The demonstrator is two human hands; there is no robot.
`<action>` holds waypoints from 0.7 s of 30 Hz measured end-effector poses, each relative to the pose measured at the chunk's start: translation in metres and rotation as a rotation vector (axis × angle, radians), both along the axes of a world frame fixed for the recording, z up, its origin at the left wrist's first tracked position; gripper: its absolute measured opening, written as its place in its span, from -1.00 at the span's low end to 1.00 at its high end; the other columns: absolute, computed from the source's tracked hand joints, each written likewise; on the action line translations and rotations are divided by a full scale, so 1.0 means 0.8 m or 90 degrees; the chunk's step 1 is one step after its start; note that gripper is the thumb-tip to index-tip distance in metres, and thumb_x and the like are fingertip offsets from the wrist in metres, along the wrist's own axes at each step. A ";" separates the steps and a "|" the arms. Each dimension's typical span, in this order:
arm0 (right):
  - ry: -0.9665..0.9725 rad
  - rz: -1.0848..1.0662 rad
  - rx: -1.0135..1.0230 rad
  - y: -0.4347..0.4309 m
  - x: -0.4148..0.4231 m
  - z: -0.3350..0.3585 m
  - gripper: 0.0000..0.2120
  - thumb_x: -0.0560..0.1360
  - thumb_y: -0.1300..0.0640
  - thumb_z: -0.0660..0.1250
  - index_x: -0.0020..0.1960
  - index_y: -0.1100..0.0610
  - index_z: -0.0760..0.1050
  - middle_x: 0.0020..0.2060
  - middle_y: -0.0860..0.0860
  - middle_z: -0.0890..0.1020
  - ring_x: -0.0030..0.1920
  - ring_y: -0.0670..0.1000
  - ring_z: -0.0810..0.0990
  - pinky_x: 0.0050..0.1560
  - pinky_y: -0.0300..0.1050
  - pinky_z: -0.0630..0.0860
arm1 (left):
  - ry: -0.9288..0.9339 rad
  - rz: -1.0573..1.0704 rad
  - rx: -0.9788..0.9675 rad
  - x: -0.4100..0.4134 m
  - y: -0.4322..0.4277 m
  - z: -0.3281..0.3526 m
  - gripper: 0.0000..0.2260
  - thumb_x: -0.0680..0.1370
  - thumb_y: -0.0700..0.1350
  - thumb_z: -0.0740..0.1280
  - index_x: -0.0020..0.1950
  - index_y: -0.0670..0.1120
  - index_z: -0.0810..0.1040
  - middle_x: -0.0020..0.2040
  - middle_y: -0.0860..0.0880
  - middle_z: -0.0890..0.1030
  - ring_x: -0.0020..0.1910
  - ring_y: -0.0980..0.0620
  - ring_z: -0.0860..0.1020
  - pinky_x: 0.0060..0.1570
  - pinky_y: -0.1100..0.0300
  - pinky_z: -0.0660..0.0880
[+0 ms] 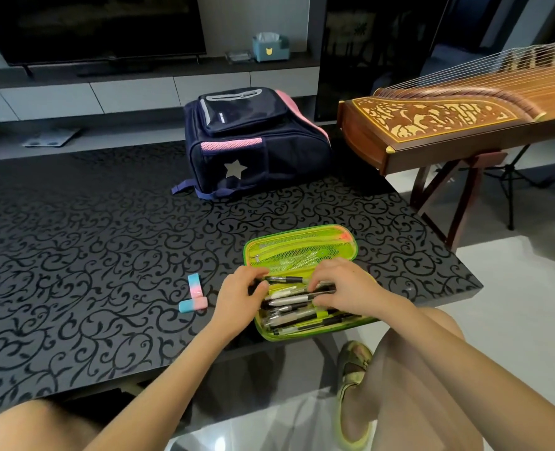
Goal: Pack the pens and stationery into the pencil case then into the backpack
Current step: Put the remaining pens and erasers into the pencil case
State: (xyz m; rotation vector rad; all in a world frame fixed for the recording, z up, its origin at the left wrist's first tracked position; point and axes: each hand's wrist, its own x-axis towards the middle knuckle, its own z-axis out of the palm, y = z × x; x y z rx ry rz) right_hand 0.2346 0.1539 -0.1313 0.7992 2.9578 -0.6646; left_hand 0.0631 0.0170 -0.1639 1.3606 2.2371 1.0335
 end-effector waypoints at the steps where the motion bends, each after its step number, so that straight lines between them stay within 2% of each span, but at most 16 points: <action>1: 0.016 -0.017 -0.044 0.000 -0.002 0.001 -0.82 0.49 -0.01 0.34 0.07 -0.02 0.56 0.05 -0.12 0.54 0.11 -0.07 0.44 0.09 -0.16 0.36 | 0.010 -0.023 -0.003 0.000 0.003 0.000 -0.79 0.57 -0.16 0.26 0.17 -0.07 0.58 0.04 0.00 0.56 0.04 0.07 0.49 0.08 0.21 0.39; 3: 0.053 -0.070 -0.101 0.000 -0.006 0.000 -0.80 0.54 0.06 0.28 0.15 0.03 0.52 0.02 -0.07 0.58 0.05 -0.04 0.53 -0.02 -0.21 0.46 | 0.019 -0.035 -0.004 0.003 0.008 0.004 -0.80 0.59 -0.15 0.24 0.12 -0.05 0.62 0.00 0.01 0.57 0.03 0.08 0.47 0.08 0.17 0.39; 6: 0.029 -0.088 -0.094 0.003 -0.010 -0.004 -0.77 0.57 0.15 0.25 0.20 0.10 0.53 0.07 -0.01 0.58 0.06 0.00 0.55 -0.04 -0.24 0.50 | 0.048 -0.047 -0.022 0.008 0.013 0.010 -0.80 0.59 -0.18 0.22 -0.15 -0.09 0.60 -0.17 -0.05 0.55 -0.10 0.03 0.44 -0.01 0.13 0.38; 8: 0.008 -0.066 -0.054 0.007 -0.015 -0.005 -0.78 0.57 0.16 0.25 0.17 0.12 0.57 0.08 -0.01 0.60 0.10 0.00 0.54 0.07 -0.14 0.49 | 0.044 -0.037 -0.033 0.009 0.016 0.010 -0.80 0.59 -0.16 0.22 -0.05 -0.17 0.62 -0.13 -0.09 0.58 -0.08 0.00 0.46 -0.02 0.12 0.38; 11: 0.009 -0.053 -0.022 0.014 -0.024 -0.002 -0.79 0.56 0.15 0.26 0.14 0.09 0.59 0.06 -0.01 0.61 0.11 0.01 0.52 0.12 -0.08 0.46 | -0.012 0.002 -0.023 0.009 0.013 0.007 -0.79 0.56 -0.13 0.27 0.17 -0.10 0.56 -0.09 -0.01 0.52 -0.10 0.05 0.45 -0.06 0.22 0.40; 13: -0.016 -0.027 0.009 0.017 -0.030 0.000 -0.79 0.56 0.12 0.26 0.14 0.04 0.60 0.05 -0.02 0.60 0.11 0.02 0.50 0.11 -0.08 0.44 | -0.014 -0.006 -0.012 0.011 0.007 0.003 -0.79 0.53 -0.15 0.31 0.16 -0.10 0.54 -0.09 0.00 0.48 -0.10 0.07 0.44 -0.11 0.32 0.35; 17: -0.065 0.066 0.144 0.015 -0.042 -0.002 -0.77 0.57 0.09 0.23 0.15 -0.04 0.59 0.05 -0.02 0.54 0.07 0.06 0.40 0.06 -0.09 0.31 | -0.022 -0.001 0.003 0.012 -0.005 -0.002 -0.80 0.51 -0.15 0.35 0.14 -0.08 0.55 -0.06 0.01 0.46 -0.04 0.07 0.43 0.03 0.20 0.40; 21: -0.127 0.114 0.227 0.004 -0.038 0.000 -0.54 0.50 0.33 0.15 0.31 -0.02 0.45 0.12 0.02 0.52 0.11 0.08 0.37 0.06 -0.06 0.26 | -0.035 0.040 0.020 -0.001 -0.013 -0.004 -0.84 0.52 -0.17 0.34 0.09 -0.07 0.57 -0.02 0.01 0.51 0.00 0.05 0.49 0.08 0.11 0.48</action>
